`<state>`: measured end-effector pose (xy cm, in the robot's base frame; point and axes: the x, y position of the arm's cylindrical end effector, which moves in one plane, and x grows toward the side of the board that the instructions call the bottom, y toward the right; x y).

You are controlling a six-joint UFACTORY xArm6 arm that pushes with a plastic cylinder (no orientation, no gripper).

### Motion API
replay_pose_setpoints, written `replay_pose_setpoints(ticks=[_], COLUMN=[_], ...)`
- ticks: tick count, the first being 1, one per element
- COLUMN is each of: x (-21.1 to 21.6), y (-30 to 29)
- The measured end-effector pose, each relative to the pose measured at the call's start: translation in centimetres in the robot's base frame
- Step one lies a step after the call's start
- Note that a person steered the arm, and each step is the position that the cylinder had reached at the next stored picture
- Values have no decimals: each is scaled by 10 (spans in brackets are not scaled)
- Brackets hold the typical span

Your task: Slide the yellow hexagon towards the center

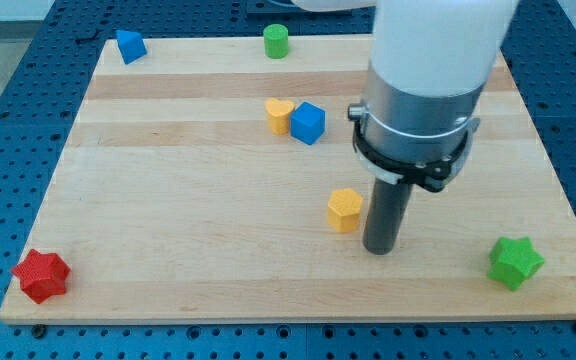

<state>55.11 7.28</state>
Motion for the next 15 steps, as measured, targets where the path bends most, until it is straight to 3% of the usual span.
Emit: replay_pose_setpoints(ticks=[3,6,7,9,12,13,15], x=[-41,-21,-33,-75,-45,-53,-98], y=[-18,-41,-57,-57,-45,-21,-2])
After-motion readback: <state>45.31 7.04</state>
